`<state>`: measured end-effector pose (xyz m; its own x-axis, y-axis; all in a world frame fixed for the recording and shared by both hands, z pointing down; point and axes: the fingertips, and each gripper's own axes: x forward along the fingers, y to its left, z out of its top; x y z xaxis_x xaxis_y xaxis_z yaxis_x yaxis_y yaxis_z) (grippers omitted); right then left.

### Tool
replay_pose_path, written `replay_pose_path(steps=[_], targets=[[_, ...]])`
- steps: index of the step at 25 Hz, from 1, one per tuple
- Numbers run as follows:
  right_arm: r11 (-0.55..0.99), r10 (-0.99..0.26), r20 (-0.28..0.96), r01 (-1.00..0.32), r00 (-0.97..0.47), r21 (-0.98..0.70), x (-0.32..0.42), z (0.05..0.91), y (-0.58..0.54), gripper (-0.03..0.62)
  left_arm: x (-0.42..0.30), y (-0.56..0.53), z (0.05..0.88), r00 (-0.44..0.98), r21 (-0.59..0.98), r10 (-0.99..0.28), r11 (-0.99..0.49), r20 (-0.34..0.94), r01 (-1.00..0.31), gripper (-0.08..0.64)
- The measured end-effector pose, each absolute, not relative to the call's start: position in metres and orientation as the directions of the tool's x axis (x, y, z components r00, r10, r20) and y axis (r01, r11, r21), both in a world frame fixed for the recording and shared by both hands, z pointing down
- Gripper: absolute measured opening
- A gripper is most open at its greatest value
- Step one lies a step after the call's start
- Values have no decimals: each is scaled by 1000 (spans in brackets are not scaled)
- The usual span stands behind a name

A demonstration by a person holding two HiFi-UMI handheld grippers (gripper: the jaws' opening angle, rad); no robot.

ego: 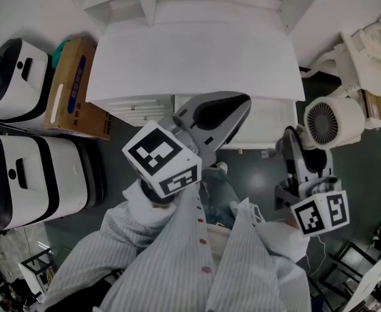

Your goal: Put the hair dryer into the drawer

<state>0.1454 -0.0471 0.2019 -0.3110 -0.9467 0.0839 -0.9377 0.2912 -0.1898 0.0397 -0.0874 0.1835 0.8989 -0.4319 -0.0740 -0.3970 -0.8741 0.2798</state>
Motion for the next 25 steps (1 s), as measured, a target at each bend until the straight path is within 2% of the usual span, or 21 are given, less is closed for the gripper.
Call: replay_pose_path(steps=[10,25], targets=[[380,-913,82,-905,-400,-190,188,201,-99,216,84,-130,179,861,265,-502,-843,-74,-469,9],[425,-891,77,-883,-447,-200,190,197,-149,215,91,-174,178,851,248,-524,-830,-42,-499,9]])
